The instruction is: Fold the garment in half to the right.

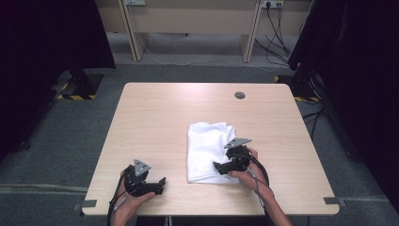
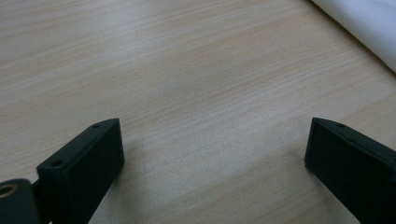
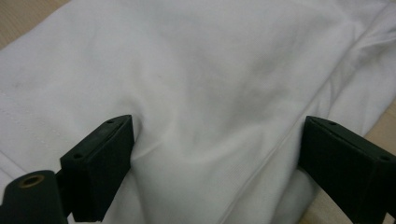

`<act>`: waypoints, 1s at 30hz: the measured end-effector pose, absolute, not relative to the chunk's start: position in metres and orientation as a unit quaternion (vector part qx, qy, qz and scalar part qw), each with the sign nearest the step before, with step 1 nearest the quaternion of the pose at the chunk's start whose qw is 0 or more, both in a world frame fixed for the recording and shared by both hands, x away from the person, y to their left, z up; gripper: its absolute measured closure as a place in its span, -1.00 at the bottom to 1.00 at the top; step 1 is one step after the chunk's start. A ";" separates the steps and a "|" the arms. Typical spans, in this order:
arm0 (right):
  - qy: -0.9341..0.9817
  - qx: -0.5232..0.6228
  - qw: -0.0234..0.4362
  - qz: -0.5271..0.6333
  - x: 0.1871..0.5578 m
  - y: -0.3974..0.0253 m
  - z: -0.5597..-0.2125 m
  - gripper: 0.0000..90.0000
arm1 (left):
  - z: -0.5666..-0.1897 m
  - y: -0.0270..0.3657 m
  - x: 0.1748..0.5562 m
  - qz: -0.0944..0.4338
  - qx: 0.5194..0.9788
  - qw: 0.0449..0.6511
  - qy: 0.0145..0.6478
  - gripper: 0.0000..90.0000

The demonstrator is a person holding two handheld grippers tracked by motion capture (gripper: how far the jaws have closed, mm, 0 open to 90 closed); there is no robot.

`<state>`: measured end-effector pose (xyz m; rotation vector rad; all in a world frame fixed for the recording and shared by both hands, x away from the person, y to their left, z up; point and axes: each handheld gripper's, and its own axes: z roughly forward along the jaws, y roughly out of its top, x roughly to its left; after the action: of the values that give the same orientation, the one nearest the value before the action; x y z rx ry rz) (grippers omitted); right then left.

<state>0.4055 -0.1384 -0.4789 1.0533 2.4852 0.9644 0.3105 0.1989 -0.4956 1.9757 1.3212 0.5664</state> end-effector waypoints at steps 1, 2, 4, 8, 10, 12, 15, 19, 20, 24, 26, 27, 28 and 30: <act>0.859 0.364 0.137 0.333 0.405 -0.138 -0.479 -0.74 | -0.496 0.199 0.310 0.218 0.760 0.342 0.508 -0.92; 0.851 0.378 0.132 0.341 0.405 -0.142 -0.477 -0.74 | -0.496 0.199 0.310 0.218 0.760 0.342 0.508 -0.92; 0.851 0.378 0.132 0.341 0.405 -0.142 -0.477 -0.74 | -0.496 0.199 0.311 0.218 0.760 0.342 0.508 -0.92; 0.843 0.376 0.138 0.359 0.402 -0.147 -0.472 -0.75 | -0.496 0.199 0.311 0.218 0.760 0.342 0.508 -0.92; 0.841 0.374 0.143 0.364 0.396 -0.150 -0.468 -0.75 | -0.496 0.199 0.311 0.218 0.760 0.342 0.508 -0.92; 0.841 0.374 0.143 0.364 0.396 -0.150 -0.468 -0.76 | -0.496 0.199 0.311 0.218 0.760 0.342 0.508 -0.92; 0.839 0.373 0.147 0.367 0.392 -0.154 -0.466 -0.76 | -0.496 0.199 0.311 0.218 0.760 0.342 0.508 -0.92; 0.834 0.375 0.149 0.377 0.384 -0.165 -0.466 -0.80 | -0.496 0.199 0.311 0.218 0.760 0.342 0.508 -0.92; 0.834 0.375 0.149 0.377 0.384 -0.165 -0.466 -0.80 | -0.496 0.199 0.311 0.218 0.760 0.342 0.508 -0.92; 0.829 0.377 0.149 0.384 0.379 -0.176 -0.467 -0.83 | -0.496 0.199 0.311 0.218 0.760 0.342 0.508 -0.92; 0.827 0.379 0.149 0.388 0.376 -0.179 -0.467 -0.84 | -0.496 0.199 0.311 0.218 0.760 0.342 0.508 -0.92; 0.826 0.380 0.149 0.390 0.375 -0.181 -0.467 -0.84 | -0.496 0.199 0.311 0.218 0.760 0.342 0.508 -0.92; 0.824 0.380 0.149 0.392 0.374 -0.183 -0.468 -0.85 | -0.496 0.199 0.311 0.218 0.760 0.342 0.508 -0.92; 0.823 0.382 0.148 0.394 0.372 -0.186 -0.468 -0.85 | -0.496 0.199 0.311 0.218 0.760 0.342 0.508 -0.92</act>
<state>0.3719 -0.1858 -0.4682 1.0978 2.3663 1.1334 0.3108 0.1989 -0.4956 1.9761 1.3204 0.5658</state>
